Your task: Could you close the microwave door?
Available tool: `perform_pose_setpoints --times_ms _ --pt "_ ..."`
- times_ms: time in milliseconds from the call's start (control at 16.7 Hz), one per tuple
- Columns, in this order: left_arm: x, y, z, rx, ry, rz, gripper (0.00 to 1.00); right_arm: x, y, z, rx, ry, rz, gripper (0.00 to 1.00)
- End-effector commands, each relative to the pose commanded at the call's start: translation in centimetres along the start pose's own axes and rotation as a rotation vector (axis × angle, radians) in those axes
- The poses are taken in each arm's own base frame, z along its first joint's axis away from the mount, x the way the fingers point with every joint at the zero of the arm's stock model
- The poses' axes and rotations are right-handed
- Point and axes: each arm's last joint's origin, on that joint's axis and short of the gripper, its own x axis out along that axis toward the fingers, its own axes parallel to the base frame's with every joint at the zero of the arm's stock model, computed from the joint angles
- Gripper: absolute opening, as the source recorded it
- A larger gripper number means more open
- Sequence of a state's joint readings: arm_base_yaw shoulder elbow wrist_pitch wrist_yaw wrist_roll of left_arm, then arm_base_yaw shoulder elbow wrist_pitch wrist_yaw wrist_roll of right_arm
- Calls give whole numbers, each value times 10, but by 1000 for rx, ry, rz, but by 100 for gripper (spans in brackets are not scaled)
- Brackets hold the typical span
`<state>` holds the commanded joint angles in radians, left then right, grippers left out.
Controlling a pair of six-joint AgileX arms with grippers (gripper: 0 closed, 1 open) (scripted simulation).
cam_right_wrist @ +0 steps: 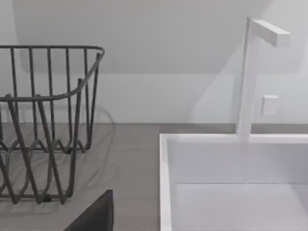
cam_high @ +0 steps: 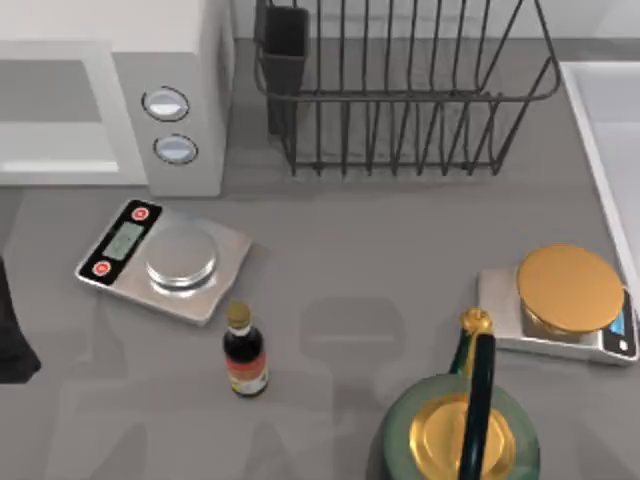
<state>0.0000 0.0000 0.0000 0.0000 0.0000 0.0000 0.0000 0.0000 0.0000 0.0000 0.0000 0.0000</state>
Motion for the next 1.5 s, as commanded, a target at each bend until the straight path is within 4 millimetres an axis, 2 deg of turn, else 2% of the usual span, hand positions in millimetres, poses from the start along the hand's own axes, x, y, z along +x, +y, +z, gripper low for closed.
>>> perform_pose_setpoints --times_ms 60,840,1500 --pt "0 0 0 0 0 0 100 0 0 0 0 0 0 100" --pt "0 0 0 0 0 0 2 0 0 0 0 0 0 100" --pt "-1 -1 0 0 0 0 0 0 0 0 0 0 0 100"
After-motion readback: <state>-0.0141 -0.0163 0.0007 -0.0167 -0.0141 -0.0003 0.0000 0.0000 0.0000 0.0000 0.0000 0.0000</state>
